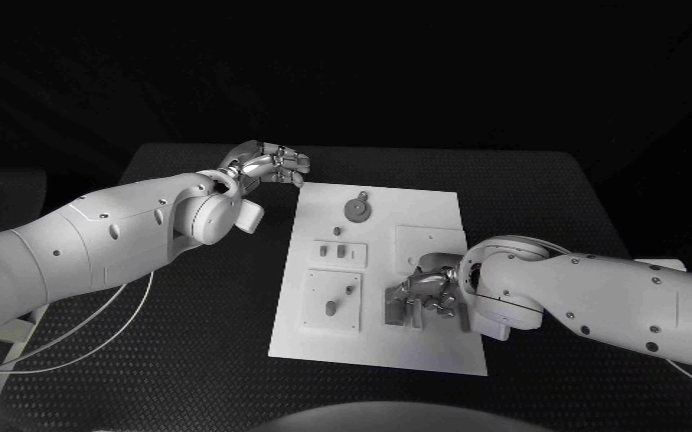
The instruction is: Assemble the parts on the task board
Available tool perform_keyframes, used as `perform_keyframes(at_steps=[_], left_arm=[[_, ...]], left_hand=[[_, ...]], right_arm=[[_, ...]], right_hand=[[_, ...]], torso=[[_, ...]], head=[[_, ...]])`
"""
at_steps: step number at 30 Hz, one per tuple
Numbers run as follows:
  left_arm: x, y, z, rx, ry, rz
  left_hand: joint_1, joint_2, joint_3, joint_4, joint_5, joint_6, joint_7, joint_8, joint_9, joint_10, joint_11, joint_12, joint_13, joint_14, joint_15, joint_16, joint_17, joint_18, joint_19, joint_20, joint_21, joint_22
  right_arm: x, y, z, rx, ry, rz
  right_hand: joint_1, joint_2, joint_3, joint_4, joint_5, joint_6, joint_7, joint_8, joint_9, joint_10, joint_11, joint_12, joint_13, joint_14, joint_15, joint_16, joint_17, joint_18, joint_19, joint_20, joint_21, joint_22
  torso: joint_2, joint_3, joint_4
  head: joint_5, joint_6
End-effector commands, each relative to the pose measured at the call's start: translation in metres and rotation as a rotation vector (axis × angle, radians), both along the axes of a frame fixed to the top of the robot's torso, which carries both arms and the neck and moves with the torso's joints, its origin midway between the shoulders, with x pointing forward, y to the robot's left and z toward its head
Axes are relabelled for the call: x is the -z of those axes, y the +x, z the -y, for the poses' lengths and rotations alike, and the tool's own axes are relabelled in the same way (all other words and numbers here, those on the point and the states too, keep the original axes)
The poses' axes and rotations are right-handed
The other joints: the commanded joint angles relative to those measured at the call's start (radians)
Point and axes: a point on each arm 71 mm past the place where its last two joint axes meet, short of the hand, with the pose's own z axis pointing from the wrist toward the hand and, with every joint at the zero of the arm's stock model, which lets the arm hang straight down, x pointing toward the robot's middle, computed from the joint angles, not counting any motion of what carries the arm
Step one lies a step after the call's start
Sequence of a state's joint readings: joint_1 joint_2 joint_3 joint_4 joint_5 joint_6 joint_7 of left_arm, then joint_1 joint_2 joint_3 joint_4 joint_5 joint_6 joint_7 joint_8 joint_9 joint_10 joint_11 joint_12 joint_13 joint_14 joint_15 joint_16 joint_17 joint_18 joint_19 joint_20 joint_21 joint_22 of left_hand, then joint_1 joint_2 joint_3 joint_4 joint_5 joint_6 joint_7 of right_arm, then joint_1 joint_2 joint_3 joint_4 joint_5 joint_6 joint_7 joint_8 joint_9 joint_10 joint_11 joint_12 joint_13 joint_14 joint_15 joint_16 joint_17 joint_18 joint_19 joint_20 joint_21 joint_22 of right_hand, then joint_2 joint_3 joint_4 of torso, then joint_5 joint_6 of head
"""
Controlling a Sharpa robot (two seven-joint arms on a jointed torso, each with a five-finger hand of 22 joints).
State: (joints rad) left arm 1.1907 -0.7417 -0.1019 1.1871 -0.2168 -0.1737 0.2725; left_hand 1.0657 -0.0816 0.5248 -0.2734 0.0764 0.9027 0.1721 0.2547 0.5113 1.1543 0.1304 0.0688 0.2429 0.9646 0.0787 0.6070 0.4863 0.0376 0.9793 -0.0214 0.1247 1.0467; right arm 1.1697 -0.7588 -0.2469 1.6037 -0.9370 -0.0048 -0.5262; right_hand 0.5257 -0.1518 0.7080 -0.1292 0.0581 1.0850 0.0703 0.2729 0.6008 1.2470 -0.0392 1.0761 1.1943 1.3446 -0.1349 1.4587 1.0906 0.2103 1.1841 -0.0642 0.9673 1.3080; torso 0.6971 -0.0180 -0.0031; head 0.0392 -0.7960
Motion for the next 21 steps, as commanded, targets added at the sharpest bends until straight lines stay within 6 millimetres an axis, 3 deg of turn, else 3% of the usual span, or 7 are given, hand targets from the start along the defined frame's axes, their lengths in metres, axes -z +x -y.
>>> perform_keyframes(at_steps=[1,12,16,21], left_arm=[[-0.0012,-0.0003,0.0020,0.013,-0.012,0.001],[-0.0011,-0.0003,0.0018,0.013,-0.012,0.000],[-0.0011,-0.0003,0.0020,0.014,-0.012,0.000],[-0.0010,0.0000,0.0017,0.013,-0.011,0.000]], left_hand=[[-0.011,0.002,-0.001,0.004,0.001,-0.005,-0.001,0.005,-0.001,-0.002,0.000,0.002,-0.001,0.004,0.000,-0.006,0.001,0.007,0.006,0.001,-0.006,0.002],[-0.012,0.001,0.000,0.005,0.001,-0.005,-0.001,0.005,-0.001,-0.002,0.000,0.002,-0.001,0.004,0.000,-0.007,0.003,0.007,0.006,0.001,-0.007,0.002],[-0.012,0.001,0.000,0.005,0.001,-0.006,-0.001,0.005,-0.002,-0.003,0.000,0.002,-0.002,0.004,0.000,-0.008,0.003,0.007,0.006,0.001,-0.007,0.002],[-0.011,0.001,0.000,0.005,0.001,-0.006,-0.001,0.005,-0.002,-0.003,0.000,0.002,-0.002,0.004,0.000,-0.008,0.003,0.007,0.006,0.001,-0.007,0.002]], right_arm=[[0.0016,-0.0010,0.0001,-0.015,-0.008,-0.007],[0.0014,-0.0013,-0.0005,-0.016,-0.006,-0.006],[0.0005,-0.0008,0.0005,-0.012,-0.002,0.010],[-0.0028,-0.0024,0.0083,-0.012,0.009,0.037]], right_hand=[[0.002,-0.022,0.006,0.018,-0.001,-0.005,0.004,-0.005,0.002,-0.008,0.003,-0.006,-0.003,-0.008,-0.003,-0.004,-0.001,0.052,0.002,-0.005,-0.005,0.011],[0.010,-0.053,0.021,0.051,-0.001,-0.009,0.005,-0.004,0.006,-0.012,0.003,-0.009,-0.005,-0.010,-0.003,-0.005,-0.005,0.051,0.004,-0.006,-0.006,0.012],[0.014,-0.048,0.023,0.053,-0.001,-0.009,0.005,-0.004,0.007,-0.011,0.003,-0.008,-0.003,-0.009,-0.002,-0.004,-0.002,0.051,0.004,-0.007,-0.005,0.012],[0.032,-0.024,0.012,0.036,-0.002,-0.010,0.005,-0.002,0.010,-0.009,0.003,-0.004,-0.002,-0.007,-0.002,-0.003,0.000,0.052,0.005,-0.007,-0.002,0.014]], torso=[[0.000,-0.0002,-0.0001],[0.000,-0.0006,0.0001],[0.000,-0.0006,0.0003],[0.000,-0.0002,0.0001]], head=[[0.000,0.000],[0.000,-0.001],[0.000,0.000],[-0.001,0.004]])
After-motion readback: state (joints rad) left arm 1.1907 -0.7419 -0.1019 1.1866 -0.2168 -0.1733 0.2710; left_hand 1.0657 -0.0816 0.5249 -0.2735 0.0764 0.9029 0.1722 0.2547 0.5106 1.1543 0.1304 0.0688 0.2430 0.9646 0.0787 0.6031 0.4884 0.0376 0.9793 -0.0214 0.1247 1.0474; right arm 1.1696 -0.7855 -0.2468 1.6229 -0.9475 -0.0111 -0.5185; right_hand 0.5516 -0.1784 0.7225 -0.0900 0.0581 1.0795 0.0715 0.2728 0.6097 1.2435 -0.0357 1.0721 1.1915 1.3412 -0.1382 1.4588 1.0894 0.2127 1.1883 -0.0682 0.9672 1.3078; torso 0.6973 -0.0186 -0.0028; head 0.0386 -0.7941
